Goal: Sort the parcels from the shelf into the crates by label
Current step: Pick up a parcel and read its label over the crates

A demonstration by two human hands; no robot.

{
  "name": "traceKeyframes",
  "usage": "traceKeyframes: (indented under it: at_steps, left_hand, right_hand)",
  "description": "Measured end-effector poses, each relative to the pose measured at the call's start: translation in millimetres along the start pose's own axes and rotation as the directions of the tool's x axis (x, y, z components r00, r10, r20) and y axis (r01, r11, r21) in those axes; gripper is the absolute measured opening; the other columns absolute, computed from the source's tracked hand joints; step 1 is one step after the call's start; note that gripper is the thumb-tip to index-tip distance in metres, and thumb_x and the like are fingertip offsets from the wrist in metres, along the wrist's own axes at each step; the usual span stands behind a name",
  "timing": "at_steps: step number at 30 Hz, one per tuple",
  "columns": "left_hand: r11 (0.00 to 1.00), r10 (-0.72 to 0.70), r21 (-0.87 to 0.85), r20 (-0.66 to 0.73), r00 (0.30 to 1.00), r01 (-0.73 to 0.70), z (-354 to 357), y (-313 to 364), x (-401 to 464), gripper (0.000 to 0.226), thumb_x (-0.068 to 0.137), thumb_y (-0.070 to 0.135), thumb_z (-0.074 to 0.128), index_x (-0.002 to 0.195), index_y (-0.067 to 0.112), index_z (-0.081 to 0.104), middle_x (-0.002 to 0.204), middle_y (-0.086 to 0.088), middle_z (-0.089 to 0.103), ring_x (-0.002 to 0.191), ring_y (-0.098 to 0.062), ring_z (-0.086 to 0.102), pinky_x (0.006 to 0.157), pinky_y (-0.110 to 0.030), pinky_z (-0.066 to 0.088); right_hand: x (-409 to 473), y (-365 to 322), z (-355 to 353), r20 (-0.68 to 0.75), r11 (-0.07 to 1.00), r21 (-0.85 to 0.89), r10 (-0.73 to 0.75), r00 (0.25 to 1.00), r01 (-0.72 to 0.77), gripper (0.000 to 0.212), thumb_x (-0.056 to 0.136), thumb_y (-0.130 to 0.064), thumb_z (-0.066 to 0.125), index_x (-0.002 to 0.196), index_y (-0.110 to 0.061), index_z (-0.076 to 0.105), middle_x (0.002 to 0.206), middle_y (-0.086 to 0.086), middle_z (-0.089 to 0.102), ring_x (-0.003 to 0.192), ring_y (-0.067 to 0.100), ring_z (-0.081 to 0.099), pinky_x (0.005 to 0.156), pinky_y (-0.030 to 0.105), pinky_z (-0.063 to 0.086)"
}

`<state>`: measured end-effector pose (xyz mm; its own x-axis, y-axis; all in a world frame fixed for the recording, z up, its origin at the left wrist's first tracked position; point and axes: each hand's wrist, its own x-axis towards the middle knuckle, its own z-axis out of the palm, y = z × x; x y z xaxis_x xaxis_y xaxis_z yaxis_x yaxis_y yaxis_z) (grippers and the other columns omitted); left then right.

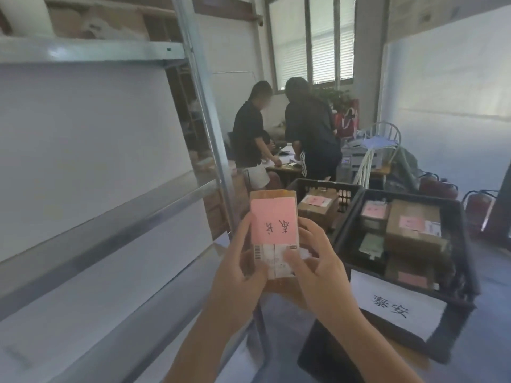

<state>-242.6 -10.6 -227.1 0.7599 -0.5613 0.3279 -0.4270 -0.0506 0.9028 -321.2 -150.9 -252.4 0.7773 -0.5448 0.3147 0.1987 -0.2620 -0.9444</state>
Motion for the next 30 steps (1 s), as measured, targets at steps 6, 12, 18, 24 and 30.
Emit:
traceKeyframes:
  at_steps: [6, 12, 18, 24, 30]
  left_hand:
    - [0.999, 0.02, 0.042, 0.078, 0.997, -0.023, 42.5, -22.6, 49.1, 0.082, 0.098, 0.011, 0.069, 0.154, 0.057, 0.03, 0.147, 0.028, 0.052, 0.133, -0.004, 0.056, 0.092, -0.034, 0.062]
    - [0.999, -0.031, 0.031, 0.178, 0.984, 0.026, 79.7, -51.3, 94.5, 0.082, 0.089, 0.037, 0.077, 0.149, 0.065, 0.029, 0.148, 0.02, 0.056, 0.134, -0.014, 0.057, 0.099, -0.046, 0.06]
    - [0.998, -0.017, -0.049, 0.403, 0.915, 0.04, 118.5, -88.1, 139.7, 0.079, 0.094, 0.01, 0.073, 0.144, 0.061, 0.038, 0.153, 0.02, 0.05, 0.138, -0.014, 0.055, 0.098, -0.041, 0.061]
    - [0.982, 0.025, -0.159, 0.635, 0.772, 0.098, 153.3, -96.6, 187.6, 0.07, 0.1, 0.006, 0.048, 0.141, 0.063, 0.048, 0.157, 0.022, 0.044, 0.136, -0.01, 0.055, 0.099, -0.043, 0.06]
    - [1.0, -0.007, 0.01, 0.555, 0.832, 0.002, 183.9, -122.0, 243.9, 0.062, 0.103, 0.011, 0.052, 0.134, 0.064, 0.048, 0.15, 0.023, 0.048, 0.131, -0.015, 0.058, 0.108, -0.054, 0.052]
  right_hand:
    - [30.5, 21.4, -44.2, -0.083, 0.992, -0.112, 0.04, 0.996, -0.049, 0.055, 0.104, -0.028, 0.062, 0.146, -0.055, 0.038, 0.126, -0.033, 0.063, 0.102, -0.001, 0.071, 0.075, 0.021, 0.062]
    - [54.2, 52.9, -58.2, -0.213, 0.955, -0.242, 0.118, 0.97, -0.17, 0.057, 0.103, -0.048, 0.058, 0.15, -0.06, 0.026, 0.123, -0.042, 0.055, 0.102, -0.004, 0.067, 0.083, 0.028, 0.063]
    - [89.7, 86.5, -65.4, -0.398, 0.85, -0.314, 0.288, 0.871, -0.424, 0.116, 0.064, -0.092, 0.067, 0.156, -0.048, 0.012, 0.131, -0.031, 0.048, 0.108, 0.006, 0.061, 0.086, 0.031, 0.061]
    - [110.5, 113.3, -114.8, -0.599, 0.733, -0.396, 0.251, 0.76, -0.554, 0.103, 0.069, -0.072, 0.079, 0.151, -0.044, 0.025, 0.132, -0.022, 0.049, 0.107, 0.008, 0.059, 0.08, 0.034, 0.064]
    - [108.2, 135.1, -181.6, -0.703, 0.656, -0.408, 0.218, 0.677, -0.635, 0.085, 0.074, -0.052, 0.085, 0.143, -0.037, 0.038, 0.112, -0.014, 0.057, 0.095, 0.007, 0.062, 0.071, 0.035, 0.064]
